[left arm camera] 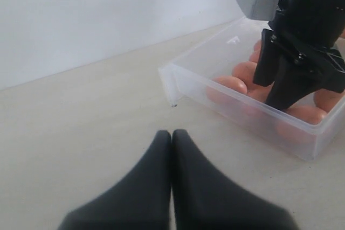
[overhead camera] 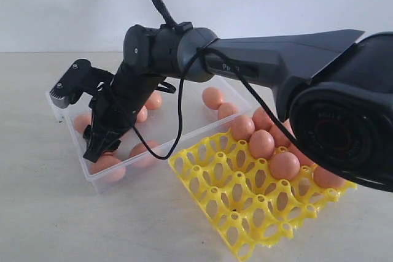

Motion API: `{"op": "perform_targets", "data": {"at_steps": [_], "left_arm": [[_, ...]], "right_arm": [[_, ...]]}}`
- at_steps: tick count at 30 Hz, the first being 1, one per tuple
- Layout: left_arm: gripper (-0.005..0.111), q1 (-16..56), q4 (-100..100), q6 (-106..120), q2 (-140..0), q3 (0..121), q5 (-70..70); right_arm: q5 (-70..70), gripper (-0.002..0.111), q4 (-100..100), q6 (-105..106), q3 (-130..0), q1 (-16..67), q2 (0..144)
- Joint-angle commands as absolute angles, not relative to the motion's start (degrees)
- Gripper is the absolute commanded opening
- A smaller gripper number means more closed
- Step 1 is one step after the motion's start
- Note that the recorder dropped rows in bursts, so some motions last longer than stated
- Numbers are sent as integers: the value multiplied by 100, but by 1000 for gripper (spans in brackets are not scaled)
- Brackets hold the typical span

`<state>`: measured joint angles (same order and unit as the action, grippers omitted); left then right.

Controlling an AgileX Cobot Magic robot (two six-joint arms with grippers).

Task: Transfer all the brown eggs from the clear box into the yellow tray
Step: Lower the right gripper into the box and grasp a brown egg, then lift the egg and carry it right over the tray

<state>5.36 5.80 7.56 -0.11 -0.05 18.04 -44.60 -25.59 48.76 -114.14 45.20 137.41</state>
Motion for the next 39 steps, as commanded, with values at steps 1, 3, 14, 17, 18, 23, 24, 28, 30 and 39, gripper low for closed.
{"op": "perform_targets", "data": {"at_steps": [1, 3, 14, 17, 18, 23, 24, 28, 30, 39], "left_arm": [[-4, 532, 536, 758, 0, 0, 1756], [-4, 532, 536, 758, 0, 0, 1756], [-4, 532, 536, 758, 0, 0, 1756], [-4, 532, 536, 758, 0, 0, 1756], [-4, 532, 536, 758, 0, 0, 1756], [-4, 532, 536, 758, 0, 0, 1756], [-4, 532, 536, 758, 0, 0, 1756], [-4, 532, 536, 758, 0, 0, 1756], [-4, 532, 536, 758, 0, 0, 1756], [-4, 532, 536, 758, 0, 0, 1756]], "right_arm": [[-4474, 57, -2461, 4700, -11431, 4522, 13851], [-4398, 57, -2461, 4700, -11431, 4522, 13952], [-4303, 0, -2373, 3794, -11443, 4522, 14045], [-4148, 0, -2357, 3343, -11443, 4522, 13929], [-4103, 0, -2301, 3159, -11443, 4522, 13867], [-3767, 0, -2074, 1860, -11443, 4522, 13415], [-3699, 0, -2074, 1440, -11443, 4522, 13315], [-2866, 0, -2074, -128, -11082, 4573, 12917], [-1866, 0, -2074, -385, -10397, 4705, 12573], [4380, 0, -2107, -1787, -5436, 5427, 10252]]}}
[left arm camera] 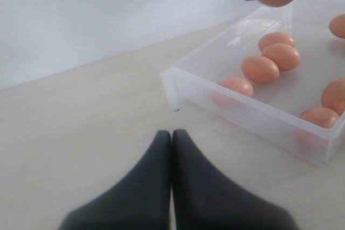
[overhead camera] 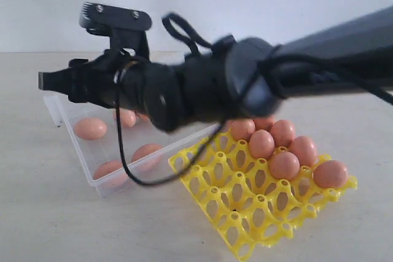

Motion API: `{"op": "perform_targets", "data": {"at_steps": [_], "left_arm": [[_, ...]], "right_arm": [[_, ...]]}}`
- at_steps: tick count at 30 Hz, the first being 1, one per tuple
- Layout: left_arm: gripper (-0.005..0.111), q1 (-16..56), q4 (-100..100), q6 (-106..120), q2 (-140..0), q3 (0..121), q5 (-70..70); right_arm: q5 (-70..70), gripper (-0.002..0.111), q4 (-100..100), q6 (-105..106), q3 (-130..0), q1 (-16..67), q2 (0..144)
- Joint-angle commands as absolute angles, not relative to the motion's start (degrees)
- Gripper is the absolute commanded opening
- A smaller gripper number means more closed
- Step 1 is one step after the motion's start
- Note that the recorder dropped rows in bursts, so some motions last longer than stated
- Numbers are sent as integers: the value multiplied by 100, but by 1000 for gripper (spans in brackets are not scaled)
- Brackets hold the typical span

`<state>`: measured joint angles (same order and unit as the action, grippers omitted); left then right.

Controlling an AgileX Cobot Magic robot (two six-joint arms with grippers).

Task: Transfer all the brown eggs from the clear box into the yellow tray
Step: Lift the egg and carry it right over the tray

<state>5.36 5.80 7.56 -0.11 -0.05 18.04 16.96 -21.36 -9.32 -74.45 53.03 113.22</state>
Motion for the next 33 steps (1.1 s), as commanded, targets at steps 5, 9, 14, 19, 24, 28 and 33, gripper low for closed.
{"op": "perform_targets", "data": {"at_steps": [5, 9, 14, 19, 24, 28, 33], "left_arm": [[-4, 532, 536, 758, 0, 0, 1756], [-4, 532, 536, 758, 0, 0, 1756], [-4, 532, 536, 758, 0, 0, 1756], [-4, 532, 536, 758, 0, 0, 1756], [-4, 532, 536, 758, 0, 0, 1756], [-4, 532, 536, 758, 0, 0, 1756], [-4, 532, 536, 758, 0, 0, 1756]], "right_arm": [[5996, 0, 87, -3888, -3375, 4190, 9172], [6996, 0, 4573, -6239, -2724, 1939, 8914], [6996, 0, 7699, -7365, -2788, 148, 8926], [6589, 0, 8527, -7467, -2788, -80, 8926], [4986, 0, 8811, -7445, -2788, 282, 8926], [4015, 0, 8664, -7231, -2788, 567, 8903], [3614, 0, 7728, -6608, -2525, 654, 8288]]}}
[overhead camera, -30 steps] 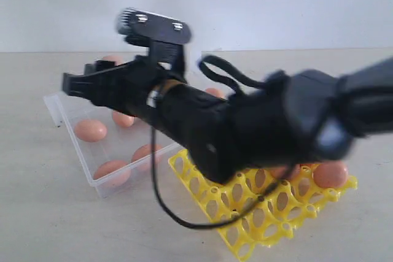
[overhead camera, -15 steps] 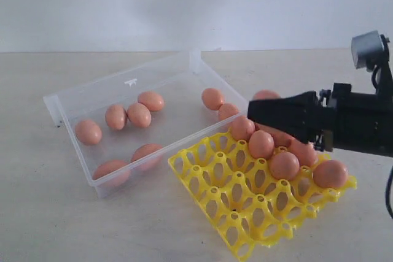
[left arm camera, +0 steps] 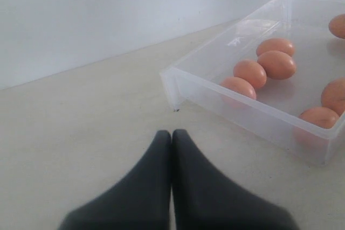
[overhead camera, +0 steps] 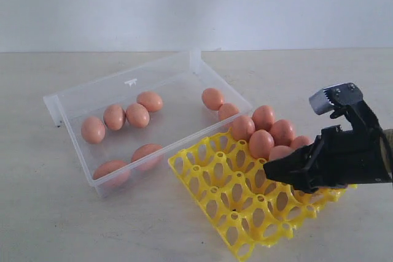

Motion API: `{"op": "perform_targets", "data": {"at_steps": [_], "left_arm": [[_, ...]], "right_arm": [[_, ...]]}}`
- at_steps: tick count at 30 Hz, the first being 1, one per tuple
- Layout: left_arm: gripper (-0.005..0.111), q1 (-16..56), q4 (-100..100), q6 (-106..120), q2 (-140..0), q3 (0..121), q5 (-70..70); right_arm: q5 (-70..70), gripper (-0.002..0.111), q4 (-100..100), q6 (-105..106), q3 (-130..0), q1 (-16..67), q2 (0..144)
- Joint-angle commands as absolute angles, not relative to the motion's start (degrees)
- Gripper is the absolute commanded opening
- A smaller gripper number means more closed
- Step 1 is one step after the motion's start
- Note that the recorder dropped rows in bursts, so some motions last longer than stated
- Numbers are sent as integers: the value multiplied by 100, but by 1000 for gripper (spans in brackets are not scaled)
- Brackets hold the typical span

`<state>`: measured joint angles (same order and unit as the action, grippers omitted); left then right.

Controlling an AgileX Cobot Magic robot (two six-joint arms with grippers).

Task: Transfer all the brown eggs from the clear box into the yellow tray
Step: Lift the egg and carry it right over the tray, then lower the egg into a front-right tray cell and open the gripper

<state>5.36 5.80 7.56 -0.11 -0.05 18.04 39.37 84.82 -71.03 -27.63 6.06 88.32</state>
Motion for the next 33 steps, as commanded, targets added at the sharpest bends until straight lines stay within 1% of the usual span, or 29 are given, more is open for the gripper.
{"op": "perform_targets", "data": {"at_steps": [1, 4, 8, 22, 29, 33], "left_arm": [[-4, 532, 536, 758, 0, 0, 1756], [-4, 532, 536, 758, 0, 0, 1756], [-4, 532, 536, 758, 0, 0, 1756], [-4, 532, 536, 758, 0, 0, 1756], [-4, 532, 536, 758, 0, 0, 1756], [-4, 532, 536, 758, 0, 0, 1756]], "right_arm": [[3434, 0, 7512, -6462, -2389, 654, 8044], [2873, 0, 7107, -5979, -1995, 654, 7387], [2804, 0, 7428, -5943, -1845, 654, 7100], [3021, 0, 7096, -5443, -1950, 654, 8565], [3021, 0, 7054, -5342, -2016, 654, 8666], [3021, 0, 6676, -5117, -2016, 654, 8666]]}}
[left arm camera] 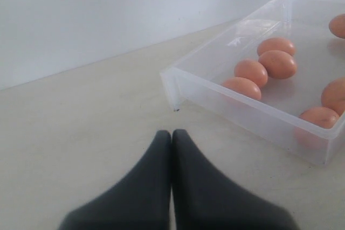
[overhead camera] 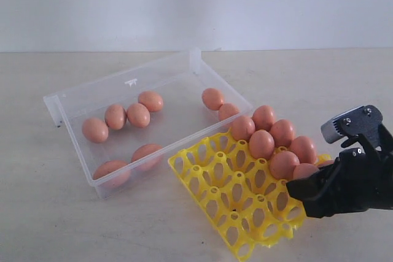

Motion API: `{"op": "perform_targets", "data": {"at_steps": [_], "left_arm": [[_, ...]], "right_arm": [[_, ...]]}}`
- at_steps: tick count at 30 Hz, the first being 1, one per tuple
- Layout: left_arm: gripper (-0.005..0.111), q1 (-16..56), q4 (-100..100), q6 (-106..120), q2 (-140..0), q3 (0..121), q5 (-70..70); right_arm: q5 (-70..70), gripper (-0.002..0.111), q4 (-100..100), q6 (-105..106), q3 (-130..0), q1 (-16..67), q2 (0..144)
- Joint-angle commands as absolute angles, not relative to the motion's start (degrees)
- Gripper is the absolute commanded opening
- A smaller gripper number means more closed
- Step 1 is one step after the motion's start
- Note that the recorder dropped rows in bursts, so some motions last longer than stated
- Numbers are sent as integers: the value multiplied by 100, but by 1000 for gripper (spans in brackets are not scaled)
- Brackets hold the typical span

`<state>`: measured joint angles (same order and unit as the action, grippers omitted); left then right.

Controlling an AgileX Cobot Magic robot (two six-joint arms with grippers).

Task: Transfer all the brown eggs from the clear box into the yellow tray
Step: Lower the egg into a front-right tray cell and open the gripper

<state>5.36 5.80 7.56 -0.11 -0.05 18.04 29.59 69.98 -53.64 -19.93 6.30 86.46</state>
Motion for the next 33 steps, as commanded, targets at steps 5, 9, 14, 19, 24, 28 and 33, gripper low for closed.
{"op": "perform_targets", "data": {"at_steps": [5, 9, 14, 19, 24, 28, 33], "left_arm": [[-4, 532, 536, 758, 0, 0, 1756], [-4, 532, 536, 758, 0, 0, 1756], [-4, 532, 536, 758, 0, 0, 1756], [-4, 532, 536, 758, 0, 0, 1756], [-4, 532, 536, 758, 0, 0, 1756], [-4, 532, 536, 758, 0, 0, 1756], [-4, 532, 536, 758, 0, 0, 1756]], "right_arm": [[2905, 0, 6536, -5043, -2016, 654, 8666], [2952, 9, 6495, -5043, -2016, 654, 8666], [2952, 43, 6495, -5043, -2016, 654, 8666], [2952, 58, 6411, -5043, -2016, 654, 8666], [2952, 58, 6411, -5043, -2016, 654, 8644], [2952, 58, 6370, -5043, -2016, 654, 8645], [2936, 58, 6321, -5043, -2077, 654, 8568]]}}
